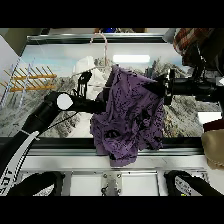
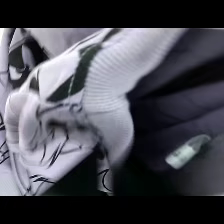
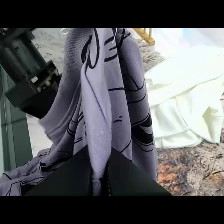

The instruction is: Fold the clothes and pants, and hang the long-sleeved shirts on hangers.

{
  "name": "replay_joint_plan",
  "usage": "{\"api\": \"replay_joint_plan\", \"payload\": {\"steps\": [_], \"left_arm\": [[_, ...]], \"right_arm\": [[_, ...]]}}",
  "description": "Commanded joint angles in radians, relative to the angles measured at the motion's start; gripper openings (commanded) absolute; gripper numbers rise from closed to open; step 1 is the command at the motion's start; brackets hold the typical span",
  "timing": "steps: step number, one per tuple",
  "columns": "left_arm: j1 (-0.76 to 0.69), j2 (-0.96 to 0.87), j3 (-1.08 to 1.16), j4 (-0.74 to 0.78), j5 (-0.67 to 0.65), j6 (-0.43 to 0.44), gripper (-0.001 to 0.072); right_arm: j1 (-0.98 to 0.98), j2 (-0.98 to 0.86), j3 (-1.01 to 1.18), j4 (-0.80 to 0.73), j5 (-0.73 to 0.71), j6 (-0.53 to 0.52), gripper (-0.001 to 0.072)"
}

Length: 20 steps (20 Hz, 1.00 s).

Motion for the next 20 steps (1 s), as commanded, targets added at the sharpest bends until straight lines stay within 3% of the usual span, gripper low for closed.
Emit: {"api": "replay_joint_plan", "payload": {"steps": [1, 9, 20], "left_arm": [[0.035, -0.026, 0.008, 0.043, -0.024, -0.033, 0.0018], [0.299, 0.090, 0.008, 0.084, -0.097, -0.040, 0.0017], [0.240, 0.065, 0.010, 0.079, -0.079, -0.026, 0.0018]], "right_arm": [[-0.001, 0.016, 0.001, 0.000, 0.001, 0.053, 0.0014], [0.000, 0.165, 0.001, -0.134, 0.043, 0.267, 0.0013], [0.011, 0.225, 0.001, -0.071, 0.019, 0.320, 0.0013]]}}
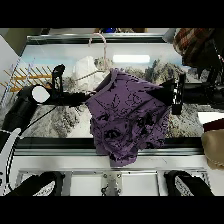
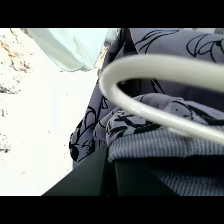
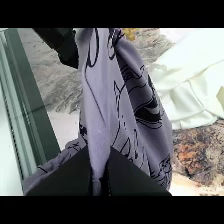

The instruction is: Fold the clothes and pants, and hang the long-sleeved shirts on hangers.

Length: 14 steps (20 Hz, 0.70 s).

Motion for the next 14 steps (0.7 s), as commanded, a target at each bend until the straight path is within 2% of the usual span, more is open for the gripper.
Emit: {"api": "replay_joint_plan", "payload": {"steps": [1, 7, 14], "left_arm": [[0.000, -0.001, 0.001, 0.003, 0.006, 0.003, 0.0018], [0.016, -0.001, 0.001, 0.011, 0.027, 0.002, 0.0018], [0.094, -0.001, 0.002, 0.002, 0.010, 0.019, 0.0018]], "right_arm": [[0.001, 0.007, 0.001, 0.079, -0.007, 0.014, 0.0013], [0.000, 0.022, 0.001, 0.069, 0.018, 0.020, 0.0012], [0.000, 0.044, 0.001, -0.107, 0.055, 0.067, 0.0012]]}}
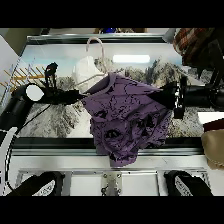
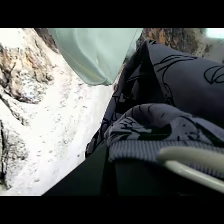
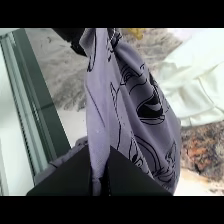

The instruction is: Fold the clothes and pants, and hang the long-sleeved shirts on hangers.

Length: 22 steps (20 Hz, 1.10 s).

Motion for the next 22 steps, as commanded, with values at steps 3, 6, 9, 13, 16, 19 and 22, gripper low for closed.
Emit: {"api": "replay_joint_plan", "payload": {"steps": [3, 6, 9, 13, 16, 19, 22], "left_arm": [[0.018, 0.002, 0.004, 0.001, -0.002, 0.018, 0.0018], [0.017, 0.005, 0.073, 0.011, -0.029, 0.022, 0.0017], [0.016, 0.005, 0.202, 0.011, -0.076, 0.048, 0.0017], [0.002, 0.043, 0.355, 0.012, -0.186, 0.058, 0.0017], [-0.084, 0.140, 0.373, 0.072, -0.207, 0.059, 0.0017], [-0.216, 0.251, 0.331, 0.126, -0.211, 0.025, 0.0017], [-0.367, 0.319, 0.278, 0.141, -0.194, -0.001, 0.0017]], "right_arm": [[0.000, 0.006, 0.001, -0.132, 0.018, 0.026, 0.0012], [0.000, 0.006, 0.001, -0.180, 0.018, 0.029, 0.0013], [0.000, 0.005, 0.001, -0.196, 0.013, 0.049, 0.0012], [0.000, 0.006, 0.001, -0.217, -0.060, 0.105, 0.0013], [0.000, 0.006, 0.002, -0.188, -0.142, 0.128, 0.0012], [0.000, 0.006, 0.002, -0.122, -0.198, 0.145, 0.0013], [0.000, 0.009, 0.002, -0.003, -0.256, 0.144, 0.0013]]}}
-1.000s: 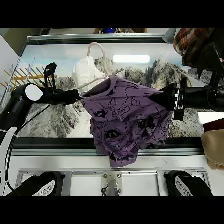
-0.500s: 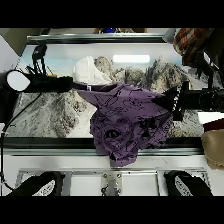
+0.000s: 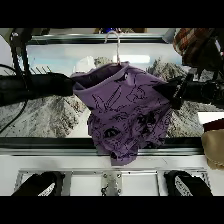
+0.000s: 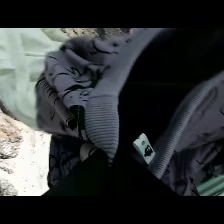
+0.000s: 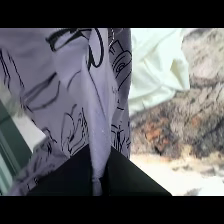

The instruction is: Fold the clothes and pants, and hang the long-sleeved shirts on hangers.

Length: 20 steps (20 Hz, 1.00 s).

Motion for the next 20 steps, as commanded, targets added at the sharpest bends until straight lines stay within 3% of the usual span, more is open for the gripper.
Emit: {"api": "replay_joint_plan", "payload": {"steps": [1, 7, 8, 9, 11, 15, 16, 17, 18, 20], "left_arm": [[-0.154, 0.079, -0.053, 0.031, 0.011, -0.025, 0.0017], [-0.195, 0.021, -0.014, 0.031, 0.016, -0.023, 0.0026], [-0.195, -0.004, 0.017, 0.032, 0.017, -0.020, 0.0240], [-0.195, -0.032, 0.059, 0.044, 0.019, -0.020, 0.0531], [-0.195, -0.077, 0.142, 0.103, 0.020, -0.021, 0.0560], [-0.195, -0.124, 0.274, 0.182, 0.019, -0.024, 0.0542], [-0.195, -0.131, 0.289, 0.185, 0.019, -0.024, 0.0379], [-0.195, -0.131, 0.291, 0.187, 0.021, -0.023, 0.0166], [-0.195, -0.131, 0.291, 0.187, 0.020, -0.019, 0.0022], [-0.195, -0.131, 0.291, 0.187, 0.021, -0.019, 0.0019]], "right_arm": [[0.000, 0.008, 0.001, 0.126, -0.092, 0.008, 0.0013], [0.000, 0.061, 0.002, 0.150, -0.138, -0.034, 0.0013], [0.000, 0.071, 0.002, 0.151, -0.146, -0.035, 0.0012], [0.000, 0.082, 0.002, 0.150, -0.163, -0.035, 0.0013], [-0.001, 0.105, 0.003, 0.150, -0.215, -0.036, 0.0012], [-0.032, 0.149, 0.003, 0.149, -0.336, -0.085, 0.0012], [-0.052, 0.159, 0.003, 0.149, -0.368, -0.085, 0.0012], [-0.080, 0.167, 0.003, 0.142, -0.400, -0.084, 0.0012], [-0.113, 0.175, 0.003, 0.127, -0.421, -0.084, 0.0013], [-0.196, 0.190, 0.003, 0.062, -0.462, -0.051, 0.0012]]}}
